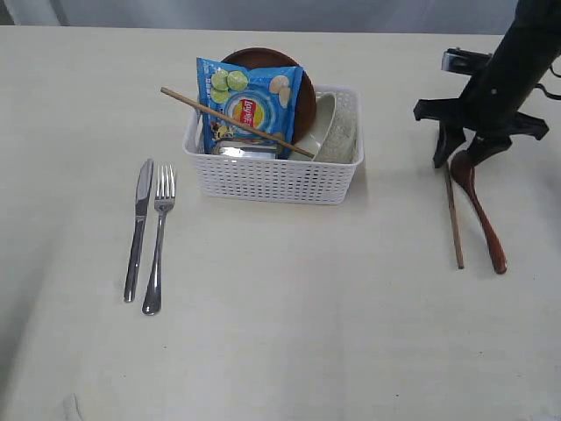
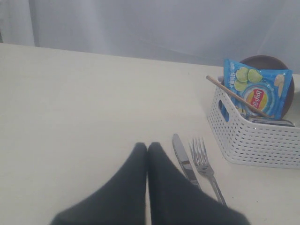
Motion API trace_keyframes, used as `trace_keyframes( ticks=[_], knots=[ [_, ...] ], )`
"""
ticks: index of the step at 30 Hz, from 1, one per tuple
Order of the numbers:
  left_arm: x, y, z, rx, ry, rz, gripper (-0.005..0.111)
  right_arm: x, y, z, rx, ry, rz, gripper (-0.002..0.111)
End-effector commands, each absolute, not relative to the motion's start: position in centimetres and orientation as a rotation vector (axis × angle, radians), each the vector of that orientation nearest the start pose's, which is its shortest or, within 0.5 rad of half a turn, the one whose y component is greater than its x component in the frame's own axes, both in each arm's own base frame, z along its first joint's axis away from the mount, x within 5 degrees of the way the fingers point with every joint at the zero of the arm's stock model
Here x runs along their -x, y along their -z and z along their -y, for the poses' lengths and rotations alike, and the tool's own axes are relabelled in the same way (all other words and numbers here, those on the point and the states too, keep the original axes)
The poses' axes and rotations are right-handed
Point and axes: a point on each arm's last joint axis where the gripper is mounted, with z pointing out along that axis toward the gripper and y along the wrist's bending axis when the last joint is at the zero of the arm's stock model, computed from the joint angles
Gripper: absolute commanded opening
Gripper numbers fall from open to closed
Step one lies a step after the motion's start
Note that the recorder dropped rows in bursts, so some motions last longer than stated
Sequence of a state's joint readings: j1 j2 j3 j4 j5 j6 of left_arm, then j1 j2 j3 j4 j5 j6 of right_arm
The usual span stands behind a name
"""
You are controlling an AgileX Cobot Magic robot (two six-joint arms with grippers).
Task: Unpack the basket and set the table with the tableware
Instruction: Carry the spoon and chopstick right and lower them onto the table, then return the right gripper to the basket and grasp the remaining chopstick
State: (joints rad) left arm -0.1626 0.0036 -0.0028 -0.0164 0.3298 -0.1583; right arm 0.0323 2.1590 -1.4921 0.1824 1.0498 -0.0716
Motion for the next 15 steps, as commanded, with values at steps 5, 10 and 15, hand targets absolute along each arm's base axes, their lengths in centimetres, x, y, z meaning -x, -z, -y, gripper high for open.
trace_keyframes(
  ticks=[5, 10, 15],
  knots=[
    [-5.3, -18.4, 0.9, 0.009, 0.246, -1.809, 0.0, -41.1, -19.7, -2.5, 0.052, -0.238, -3.061, 0.042],
    [-5.3, -18.4, 0.9, 0.009, 0.246, -1.809, 0.0, -40.6, -24.1, -2.9, 0.054, -0.284, -2.984, 0.042],
    [-5.3, -18.4, 0.9, 0.009, 0.246, -1.809, 0.0, -38.7, -28.0, -8.0, 0.225, -0.321, -2.882, 0.042]
  ],
)
